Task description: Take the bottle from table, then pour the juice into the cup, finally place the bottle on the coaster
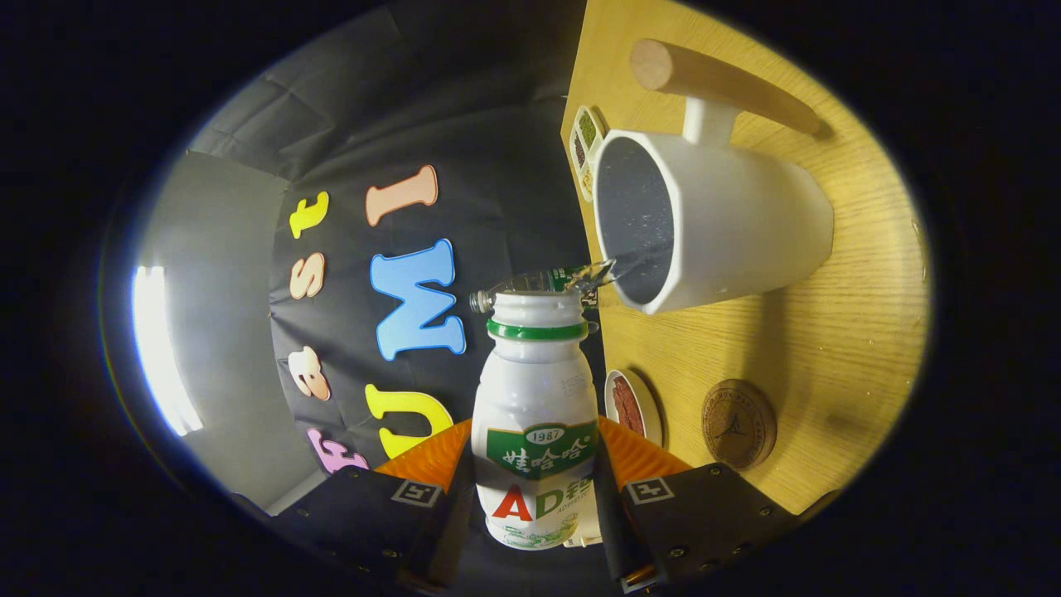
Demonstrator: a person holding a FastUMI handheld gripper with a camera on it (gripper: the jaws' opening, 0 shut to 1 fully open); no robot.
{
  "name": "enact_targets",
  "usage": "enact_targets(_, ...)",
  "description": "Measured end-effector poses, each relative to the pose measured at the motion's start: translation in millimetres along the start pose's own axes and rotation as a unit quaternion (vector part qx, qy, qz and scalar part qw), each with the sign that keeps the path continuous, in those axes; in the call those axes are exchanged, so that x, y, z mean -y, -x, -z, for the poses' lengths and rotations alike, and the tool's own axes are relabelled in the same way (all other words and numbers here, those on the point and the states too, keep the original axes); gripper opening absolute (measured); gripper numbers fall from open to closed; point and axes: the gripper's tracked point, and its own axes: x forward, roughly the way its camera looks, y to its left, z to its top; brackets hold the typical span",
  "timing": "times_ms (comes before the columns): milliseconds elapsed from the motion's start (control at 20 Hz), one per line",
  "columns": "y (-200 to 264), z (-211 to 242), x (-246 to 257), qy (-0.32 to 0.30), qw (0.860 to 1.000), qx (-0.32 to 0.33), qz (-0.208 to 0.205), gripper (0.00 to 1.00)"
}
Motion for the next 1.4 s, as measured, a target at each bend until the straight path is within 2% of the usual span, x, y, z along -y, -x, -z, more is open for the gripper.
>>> enact_targets(900, -4, -33, 1, -0.048, 0.998, 0.034, 0.007, 0.66)
enact_targets(1050, -5, -38, 6, -0.04, 0.998, 0.04, 0.015, 0.66)
enact_targets(1400, -6, -28, -23, -0.029, 0.999, 0.029, -0.013, 0.66)
